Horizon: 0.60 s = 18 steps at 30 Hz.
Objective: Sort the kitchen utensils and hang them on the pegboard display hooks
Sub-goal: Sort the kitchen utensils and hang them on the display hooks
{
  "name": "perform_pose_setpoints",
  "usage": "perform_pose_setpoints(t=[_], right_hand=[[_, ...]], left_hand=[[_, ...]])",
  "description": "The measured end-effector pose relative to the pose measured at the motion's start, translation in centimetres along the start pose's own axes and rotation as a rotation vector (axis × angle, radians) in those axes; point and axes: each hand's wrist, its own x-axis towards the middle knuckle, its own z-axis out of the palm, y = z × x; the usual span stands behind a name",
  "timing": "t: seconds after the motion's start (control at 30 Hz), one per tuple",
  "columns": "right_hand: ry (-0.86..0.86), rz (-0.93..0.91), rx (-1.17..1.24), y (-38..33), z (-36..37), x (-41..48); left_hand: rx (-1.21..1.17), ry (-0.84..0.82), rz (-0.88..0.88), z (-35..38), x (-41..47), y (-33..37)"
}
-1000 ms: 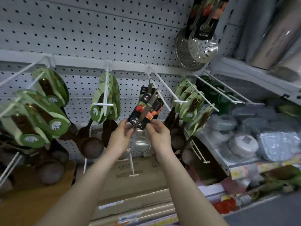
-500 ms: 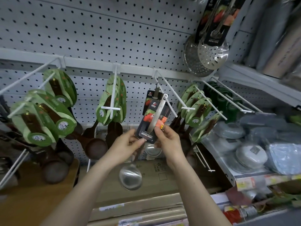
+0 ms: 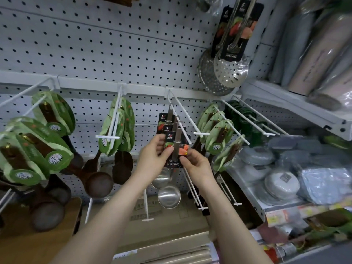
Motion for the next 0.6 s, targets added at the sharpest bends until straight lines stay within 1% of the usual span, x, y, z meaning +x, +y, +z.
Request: perform_pose_setpoints(t=[0.07,0.17,0.4,0.53,0.6], right_hand=[[0.015,-0.043,0.042,-1.0,0.0,0.4],[0.018,-0.087,0.068,-2.0,-0.3,0.8],[-0.084,-0.110,0.111,-2.2,-1.6,-0.2],[-0.130,-0.123,0.117,-2.2,-1.9,-0.8],[-0.128,-0.114,0.110,-2.4,-2.1,-0.8]], left_hand=[[0.003,0.032,0.039,-0.1,0.9,1.1],[0.027,0.029,0.085,-0.1,1.5,2.0],[-0.005,-0.031,0.113,-0.4,0.3,2.4],[0.037,-0.034,0.144,-0.6,-0.1,2.6],[0.005,-0.013,0.143,-0.6,-0.3,2.7]])
